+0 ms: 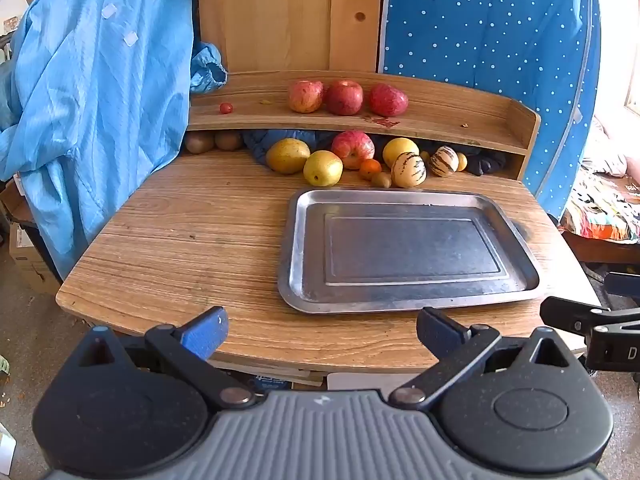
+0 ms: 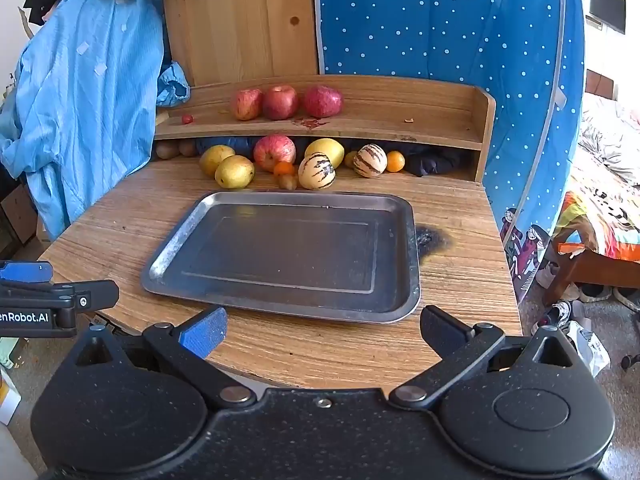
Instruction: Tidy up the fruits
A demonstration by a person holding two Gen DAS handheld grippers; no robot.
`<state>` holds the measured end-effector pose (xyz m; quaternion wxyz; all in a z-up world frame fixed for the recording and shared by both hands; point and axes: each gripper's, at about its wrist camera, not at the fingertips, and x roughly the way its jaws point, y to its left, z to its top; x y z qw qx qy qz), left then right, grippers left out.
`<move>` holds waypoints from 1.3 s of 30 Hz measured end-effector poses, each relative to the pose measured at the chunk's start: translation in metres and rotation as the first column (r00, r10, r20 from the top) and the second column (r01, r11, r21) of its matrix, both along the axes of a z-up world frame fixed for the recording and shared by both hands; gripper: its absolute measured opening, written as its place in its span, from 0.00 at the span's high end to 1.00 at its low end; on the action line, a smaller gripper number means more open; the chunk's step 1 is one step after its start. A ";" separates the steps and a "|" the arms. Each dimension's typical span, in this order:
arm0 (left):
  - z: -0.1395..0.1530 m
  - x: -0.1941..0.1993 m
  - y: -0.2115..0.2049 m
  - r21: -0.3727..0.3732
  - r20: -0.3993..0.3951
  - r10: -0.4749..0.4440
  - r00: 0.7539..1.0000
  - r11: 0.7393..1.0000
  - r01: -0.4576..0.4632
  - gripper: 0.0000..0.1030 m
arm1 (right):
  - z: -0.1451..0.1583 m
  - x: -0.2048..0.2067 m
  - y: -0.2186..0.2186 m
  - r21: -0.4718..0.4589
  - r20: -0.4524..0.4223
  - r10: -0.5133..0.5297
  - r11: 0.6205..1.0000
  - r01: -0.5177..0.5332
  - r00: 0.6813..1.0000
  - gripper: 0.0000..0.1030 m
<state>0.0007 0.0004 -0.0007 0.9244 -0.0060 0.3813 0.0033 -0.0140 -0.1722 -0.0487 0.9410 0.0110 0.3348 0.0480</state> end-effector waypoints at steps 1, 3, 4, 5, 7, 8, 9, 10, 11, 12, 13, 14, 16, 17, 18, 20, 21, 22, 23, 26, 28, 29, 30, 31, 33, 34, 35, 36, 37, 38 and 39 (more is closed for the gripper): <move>0.000 0.000 0.000 0.001 0.001 -0.001 1.000 1.000 0.001 0.01 | 0.000 0.000 0.000 0.002 0.000 0.000 1.000 0.000 1.000 0.01; 0.000 0.000 0.000 0.002 0.001 0.000 1.000 1.000 0.000 0.01 | 0.001 0.001 0.000 0.001 -0.002 0.002 1.000 -0.002 1.000 0.01; 0.000 0.000 0.000 0.002 0.001 0.000 1.000 1.000 0.000 0.01 | 0.002 0.001 0.000 0.001 -0.002 0.003 1.000 -0.003 1.000 0.01; 0.000 0.000 0.000 0.002 0.000 0.000 1.000 1.000 0.000 0.01 | 0.003 0.000 0.001 0.001 -0.002 0.004 1.000 -0.004 1.000 0.01; 0.000 0.000 0.000 0.003 0.001 0.001 1.000 1.000 -0.001 0.01 | 0.004 -0.001 0.001 0.000 -0.002 0.006 1.000 -0.006 1.000 0.01; 0.000 0.000 0.000 0.004 0.001 0.001 1.000 1.000 -0.001 0.01 | -0.003 0.000 0.000 0.001 -0.005 0.005 1.000 -0.005 1.000 0.01; 0.000 0.000 0.000 0.004 0.001 0.001 1.000 1.000 -0.001 0.01 | -0.002 0.000 0.000 0.002 -0.006 0.004 1.000 -0.004 1.000 0.01; 0.000 0.000 0.000 0.004 0.000 0.001 1.000 1.000 -0.001 0.01 | -0.002 0.000 0.000 0.002 -0.006 0.004 1.000 -0.004 1.000 0.01; 0.000 0.000 0.000 0.004 -0.001 0.001 1.000 1.000 -0.001 0.01 | -0.002 0.000 0.000 0.001 -0.007 0.004 1.000 -0.004 1.000 0.01; 0.000 -0.001 0.000 0.004 -0.001 0.001 1.000 1.000 -0.001 0.01 | -0.001 0.000 0.000 0.002 -0.007 0.004 1.000 -0.004 1.000 0.01; 0.000 -0.001 0.000 0.004 -0.001 0.001 1.000 1.000 -0.001 0.01 | -0.001 0.000 0.000 0.002 -0.007 0.004 1.000 -0.004 1.000 0.01; 0.000 -0.001 0.000 0.004 0.000 0.001 1.000 1.000 -0.001 0.01 | -0.002 0.000 0.000 0.003 -0.007 0.004 1.000 -0.004 1.000 0.01; 0.000 -0.001 0.000 0.005 -0.001 0.001 1.000 1.000 -0.001 0.01 | -0.002 0.000 0.001 0.003 -0.008 0.005 1.000 -0.005 1.000 0.01; 0.000 -0.001 0.000 0.005 -0.001 0.001 1.000 1.000 -0.001 0.01 | -0.002 0.000 0.001 0.003 -0.008 0.005 1.000 -0.005 1.000 0.01; 0.001 -0.001 0.000 0.005 -0.001 0.001 1.000 1.000 -0.001 0.01 | -0.003 0.000 0.001 0.003 -0.008 0.005 1.000 -0.005 1.000 0.01; 0.001 -0.001 0.000 0.005 -0.001 0.001 1.000 1.000 -0.001 0.01 | -0.002 0.000 0.000 0.004 -0.010 0.005 1.000 -0.005 1.000 0.01; 0.001 -0.001 0.000 0.005 -0.001 0.000 1.000 1.000 0.000 0.01 | -0.002 0.000 0.000 0.004 -0.010 0.005 1.000 -0.005 1.000 0.01; 0.001 -0.001 0.000 0.005 -0.001 0.001 1.000 1.000 -0.001 0.01 | -0.002 0.000 0.000 0.004 -0.010 0.004 1.000 -0.004 1.000 0.01; 0.001 -0.001 0.000 0.006 -0.001 0.000 1.000 1.000 0.000 0.01 | -0.002 0.000 0.000 0.005 -0.011 0.004 1.000 -0.004 1.000 0.01; 0.000 -0.001 0.001 0.006 -0.002 0.001 1.000 1.000 -0.001 0.01 | -0.002 0.000 0.000 0.005 -0.012 0.005 1.000 -0.005 1.000 0.01; 0.000 -0.001 0.001 0.007 -0.001 0.001 1.000 1.000 -0.001 0.01 | -0.002 -0.001 -0.001 0.005 -0.013 0.005 1.000 -0.005 1.000 0.01; -0.001 -0.001 0.001 0.007 -0.001 0.001 1.000 1.000 -0.001 0.01 | -0.002 -0.001 -0.001 0.006 -0.013 0.005 1.000 -0.005 1.000 0.01; -0.001 -0.001 0.001 0.007 -0.002 0.001 1.000 1.000 0.000 0.01 | -0.002 -0.001 -0.001 0.006 -0.013 0.005 1.000 -0.005 1.000 0.01; 0.000 -0.001 0.001 0.007 -0.002 0.001 1.000 1.000 -0.001 0.01 | -0.002 -0.001 -0.001 0.006 -0.013 0.005 1.000 -0.005 1.000 0.01; -0.001 -0.001 0.001 0.007 -0.002 0.001 1.000 1.000 -0.001 0.01 | -0.002 -0.001 -0.001 0.006 -0.013 0.005 1.000 -0.005 1.000 0.01; -0.001 -0.001 0.001 0.007 -0.002 0.001 1.000 1.000 -0.001 0.01 | -0.002 -0.001 -0.002 0.007 -0.013 0.005 1.000 -0.005 1.000 0.01; -0.001 -0.001 0.001 0.007 -0.002 0.001 1.000 1.000 -0.001 0.01 | -0.002 -0.001 -0.003 0.007 -0.013 0.006 1.000 -0.006 1.000 0.01; -0.001 -0.001 0.001 0.008 -0.002 0.001 1.000 1.000 -0.001 0.01 | -0.003 -0.002 -0.003 0.007 -0.013 0.008 1.000 -0.008 1.000 0.01; 0.000 -0.002 0.004 0.008 -0.002 0.003 1.000 1.000 -0.003 0.01 | -0.004 -0.001 -0.003 0.008 -0.012 0.009 1.000 -0.009 1.000 0.01; 0.000 -0.002 0.004 0.008 -0.003 0.003 1.000 1.000 -0.003 0.01 | -0.005 -0.002 -0.003 0.008 -0.012 0.009 1.000 -0.009 1.000 0.01; -0.001 -0.001 0.005 0.009 -0.003 0.005 1.000 1.000 -0.005 0.01 | -0.007 -0.001 -0.003 0.010 -0.012 0.011 1.000 -0.011 1.000 0.01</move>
